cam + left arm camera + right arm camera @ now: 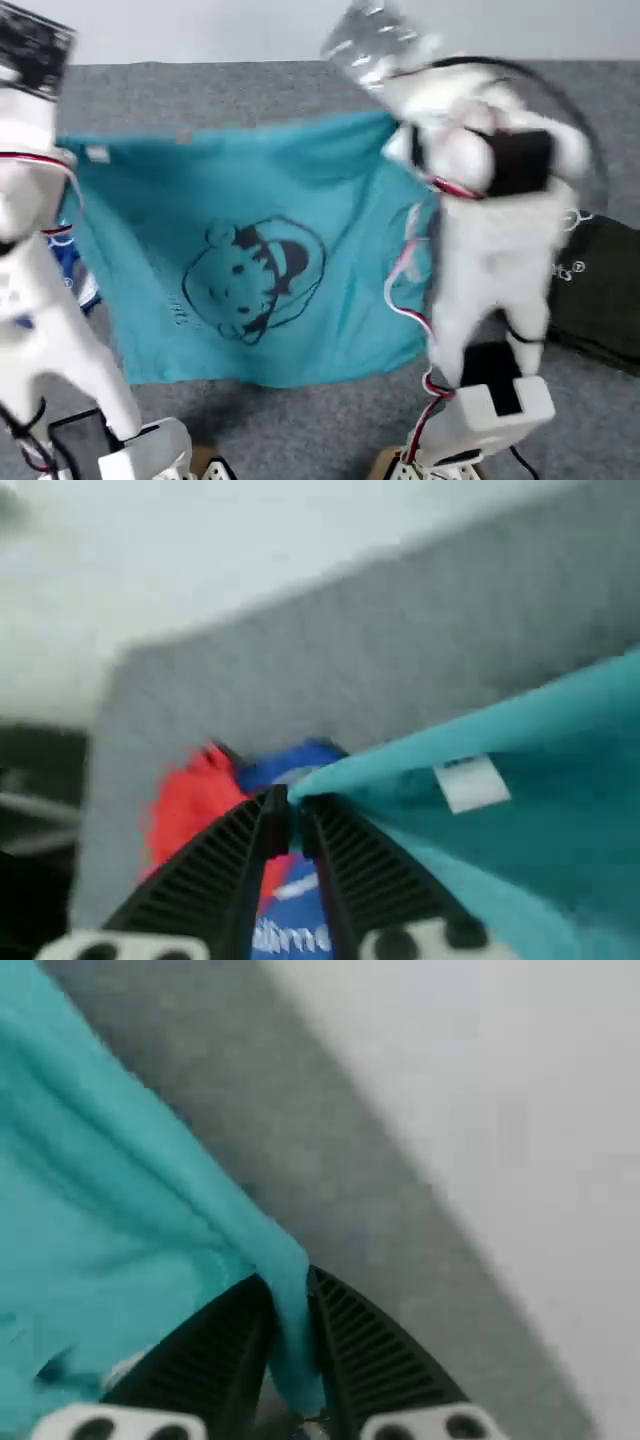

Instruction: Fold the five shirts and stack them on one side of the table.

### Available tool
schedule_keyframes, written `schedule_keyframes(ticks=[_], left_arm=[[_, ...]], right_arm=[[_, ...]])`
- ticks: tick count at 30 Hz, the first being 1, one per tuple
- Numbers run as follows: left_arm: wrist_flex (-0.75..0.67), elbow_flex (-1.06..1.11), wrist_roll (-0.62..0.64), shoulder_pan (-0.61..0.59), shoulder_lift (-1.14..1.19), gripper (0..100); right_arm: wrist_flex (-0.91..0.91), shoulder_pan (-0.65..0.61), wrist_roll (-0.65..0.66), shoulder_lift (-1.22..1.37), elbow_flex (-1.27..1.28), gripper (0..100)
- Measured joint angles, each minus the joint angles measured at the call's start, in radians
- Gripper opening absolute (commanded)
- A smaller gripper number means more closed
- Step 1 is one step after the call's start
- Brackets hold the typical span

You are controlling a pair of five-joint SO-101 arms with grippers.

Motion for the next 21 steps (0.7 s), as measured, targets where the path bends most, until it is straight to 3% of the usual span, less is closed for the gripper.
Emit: schedule_keyframes(ticks=[3,8,17,21], left_arm=[[-0.118,0.272,-0.038,0.000,0.002,0],[-0.318,0.540,-0.046,0.000,0.018,0],[-0.542,0.580,-0.046,0.003,0.281,0],[-0.551,0.534,-0.046,0.003,0.391,0]], right_arm=[[-0.061,-0.020,0.000,0.052,0.186,1.0],[-0.192,-0.021,0.000,0.149,0.235,1.0],[-0.500,-0.021,-0.002,0.468,0.236,2.0],[-0.680,-0.021,-0.003,0.594,0.236,13.4]])
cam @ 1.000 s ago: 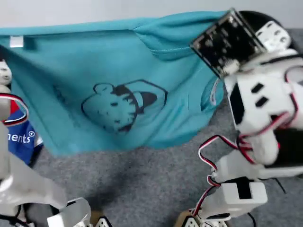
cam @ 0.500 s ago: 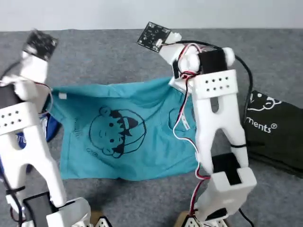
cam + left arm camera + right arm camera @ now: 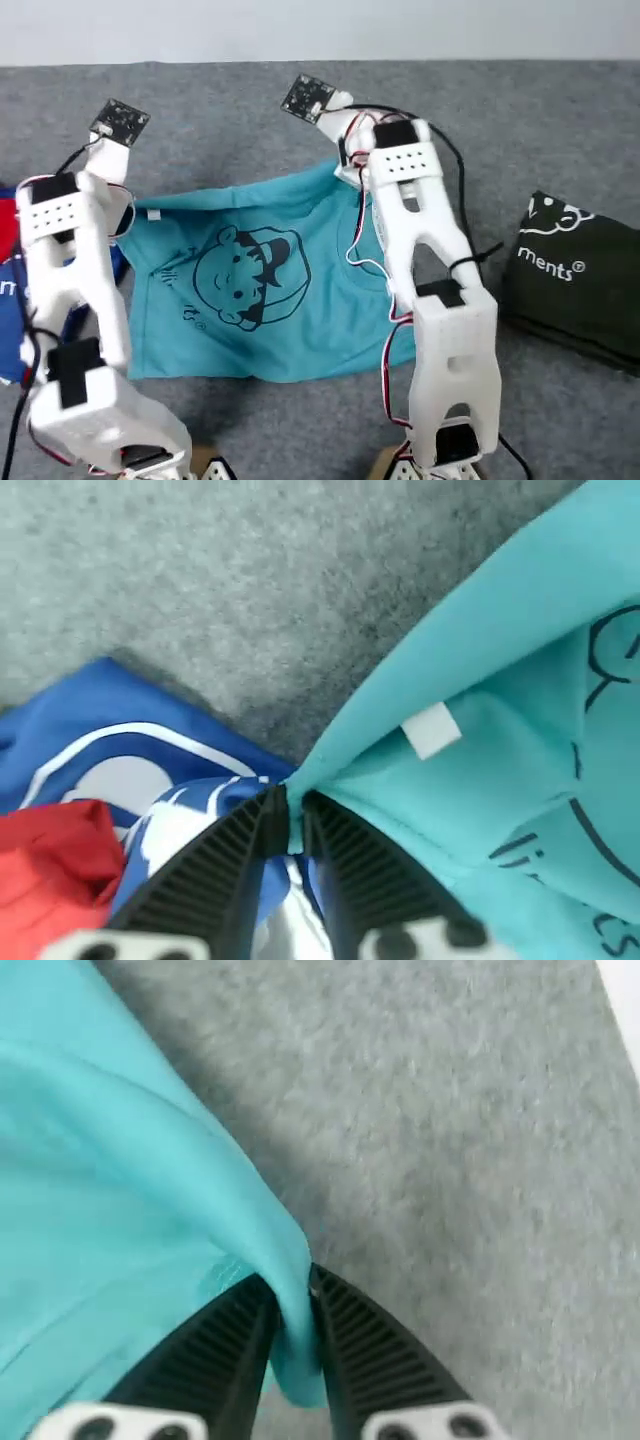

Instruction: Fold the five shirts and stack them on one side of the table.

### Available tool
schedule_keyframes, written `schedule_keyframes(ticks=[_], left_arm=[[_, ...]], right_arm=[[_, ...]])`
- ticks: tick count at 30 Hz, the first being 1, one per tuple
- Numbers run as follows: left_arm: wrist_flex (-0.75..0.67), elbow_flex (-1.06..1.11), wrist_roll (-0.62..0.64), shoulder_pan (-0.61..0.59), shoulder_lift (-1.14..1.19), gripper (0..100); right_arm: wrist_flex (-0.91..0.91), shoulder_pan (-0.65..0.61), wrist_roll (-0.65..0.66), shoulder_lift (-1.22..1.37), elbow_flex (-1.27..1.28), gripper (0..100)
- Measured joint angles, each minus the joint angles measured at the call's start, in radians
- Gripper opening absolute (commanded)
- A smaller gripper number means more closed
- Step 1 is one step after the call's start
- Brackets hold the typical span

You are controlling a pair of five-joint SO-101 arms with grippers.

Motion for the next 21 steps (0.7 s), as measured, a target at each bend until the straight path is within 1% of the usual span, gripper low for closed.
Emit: schedule_keyframes(ticks=[2,4,8,13,17,21], left_arm=[[0.000,-0.011,0.000,0.000,0.025,0],[0.000,-0.014,0.000,0.000,0.034,0],[0.000,-0.014,0.000,0.000,0.034,0],[-0.003,-0.014,0.000,0.000,0.034,0],[-0.009,-0.014,0.000,0.000,0.038,0],[-0.009,-0.014,0.000,0.000,0.040,0]], right_arm=[[-0.063,0.002,-0.002,0.041,0.000,15.3],[-0.107,0.002,-0.043,0.084,-0.014,15.2],[-0.112,0.020,-0.094,0.160,-0.124,15.1],[0.063,0.035,-0.103,0.176,-0.318,15.1],[0.219,0.035,-0.104,0.176,-0.371,15.1],[0.259,0.034,-0.155,0.212,-0.373,15.1]])
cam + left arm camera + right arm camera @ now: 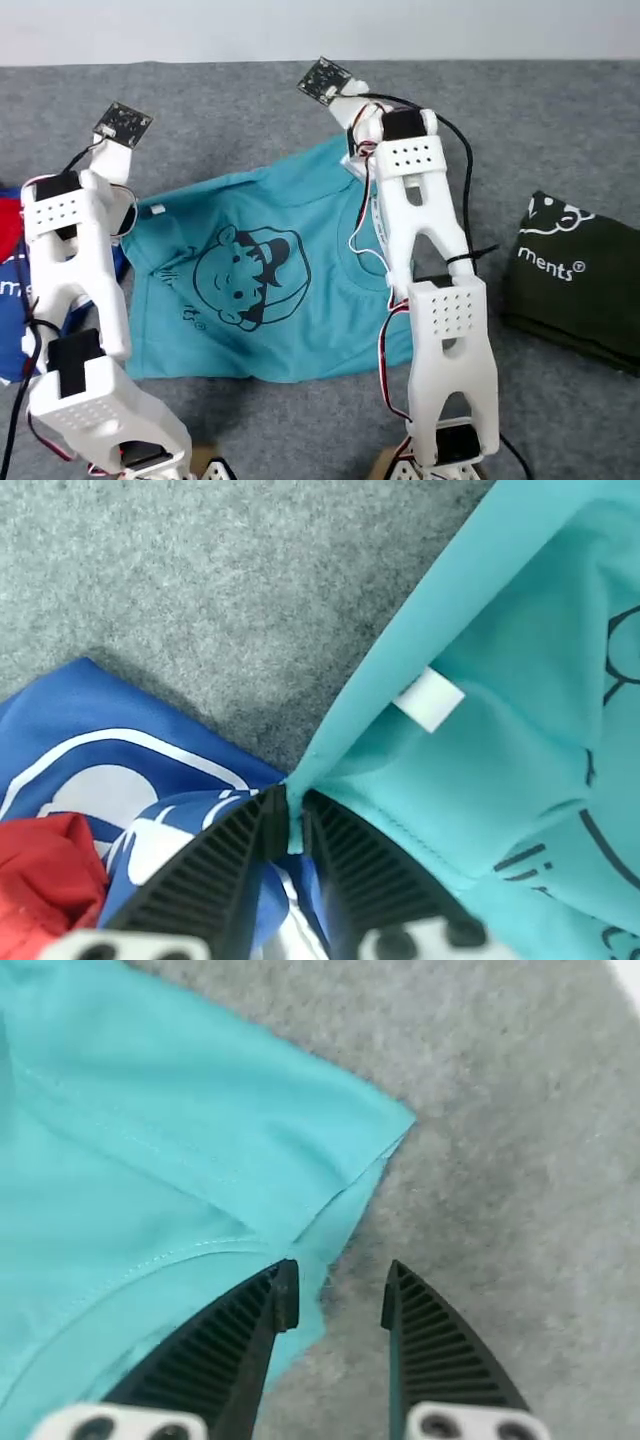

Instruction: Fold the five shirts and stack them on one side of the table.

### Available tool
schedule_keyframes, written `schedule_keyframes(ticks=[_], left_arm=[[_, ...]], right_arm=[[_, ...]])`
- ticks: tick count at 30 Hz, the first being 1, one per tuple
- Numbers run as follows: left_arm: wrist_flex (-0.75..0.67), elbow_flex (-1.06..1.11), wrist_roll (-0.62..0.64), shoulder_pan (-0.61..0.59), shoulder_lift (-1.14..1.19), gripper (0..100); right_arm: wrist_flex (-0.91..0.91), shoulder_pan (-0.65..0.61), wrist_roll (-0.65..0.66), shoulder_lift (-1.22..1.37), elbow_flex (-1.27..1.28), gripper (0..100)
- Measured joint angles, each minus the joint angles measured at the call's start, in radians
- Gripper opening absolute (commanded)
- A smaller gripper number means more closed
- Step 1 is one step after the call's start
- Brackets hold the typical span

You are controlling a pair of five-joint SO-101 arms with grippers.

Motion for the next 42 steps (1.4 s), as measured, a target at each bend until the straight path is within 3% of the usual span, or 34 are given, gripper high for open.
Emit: schedule_keyframes(ticks=[12,18,25,33,42], left_arm=[[0.000,0.000,0.000,0.000,0.000,0],[0.000,0.000,0.000,0.000,0.000,0],[0.000,0.000,0.000,0.002,0.000,0],[0.000,0.000,0.000,0.002,0.000,0],[0.000,0.000,0.000,0.002,-0.041,0]], right_arm=[[-0.186,-0.037,-0.083,0.173,0.000,14.8],[-0.278,-0.035,-0.124,0.222,-0.002,0.6],[-0.304,-0.032,-0.123,0.226,-0.025,1.1],[-0.126,-0.028,-0.092,0.147,-0.226,1.1],[0.250,-0.028,0.015,0.120,-0.425,1.1]])
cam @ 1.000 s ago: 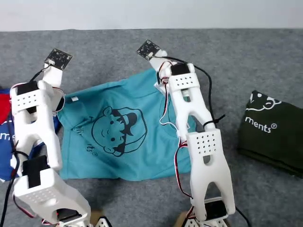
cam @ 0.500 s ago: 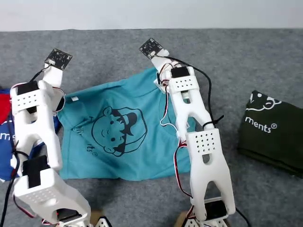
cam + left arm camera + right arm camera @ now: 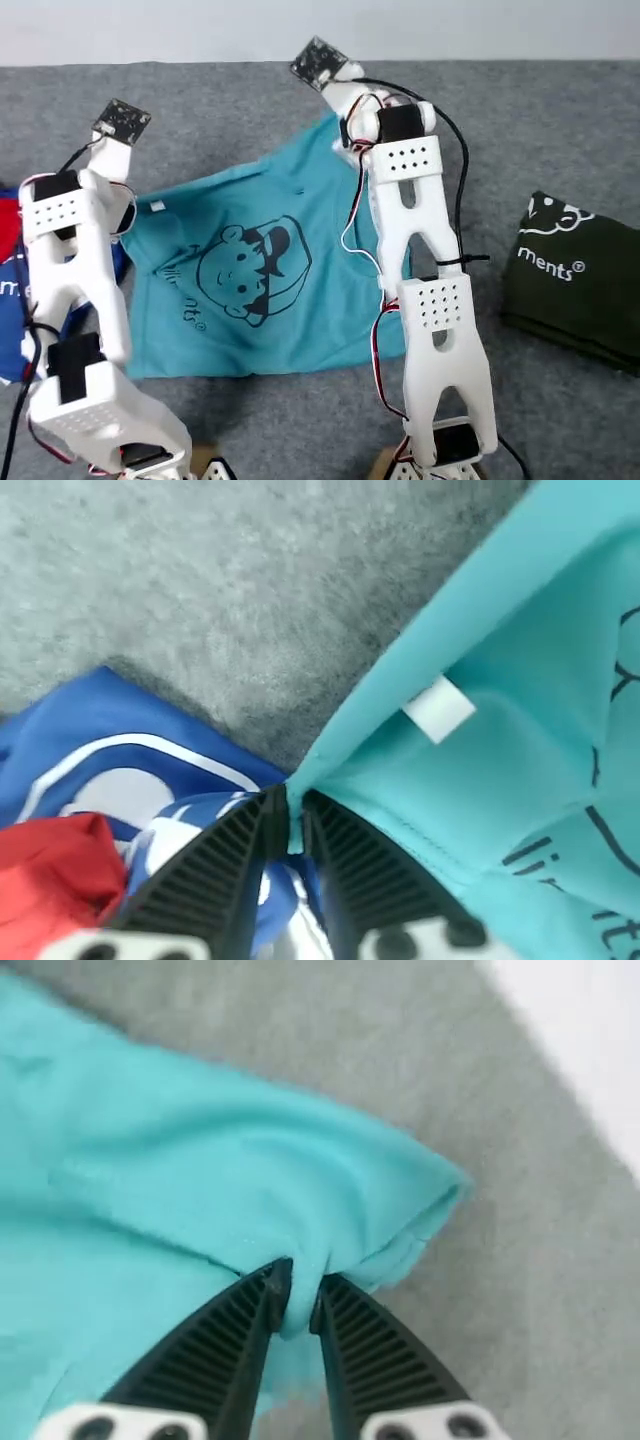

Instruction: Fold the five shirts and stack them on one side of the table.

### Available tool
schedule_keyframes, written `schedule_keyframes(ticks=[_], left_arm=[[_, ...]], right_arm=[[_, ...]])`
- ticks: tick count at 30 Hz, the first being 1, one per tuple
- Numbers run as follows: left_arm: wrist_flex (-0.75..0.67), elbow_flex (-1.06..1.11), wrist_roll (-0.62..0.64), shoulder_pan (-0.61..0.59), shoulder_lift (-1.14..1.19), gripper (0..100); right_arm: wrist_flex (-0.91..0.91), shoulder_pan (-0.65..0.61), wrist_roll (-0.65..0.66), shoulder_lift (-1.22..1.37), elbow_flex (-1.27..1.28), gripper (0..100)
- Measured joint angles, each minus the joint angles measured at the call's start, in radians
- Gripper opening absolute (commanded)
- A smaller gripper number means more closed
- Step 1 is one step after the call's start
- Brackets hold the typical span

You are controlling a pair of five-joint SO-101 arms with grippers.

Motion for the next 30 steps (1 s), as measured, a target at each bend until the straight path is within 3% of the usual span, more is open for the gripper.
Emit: schedule_keyframes(ticks=[3,7,12,25,30], left_arm=[[0.000,0.000,0.000,0.000,-0.028,0],[0.000,0.000,0.000,0.000,-0.037,0],[0.003,0.000,0.000,0.000,-0.037,0],[0.003,0.000,0.000,0.000,-0.037,0],[0.003,0.000,0.000,0.000,-0.037,0]], right_arm=[[0.140,0.000,0.014,0.000,0.000,1.1],[0.176,0.000,0.014,-0.002,0.063,1.8],[0.176,0.000,0.009,0.000,0.161,14.7],[0.172,-0.026,-0.505,-0.023,0.163,15.2],[0.160,-0.029,-0.557,-0.023,0.163,15.1]])
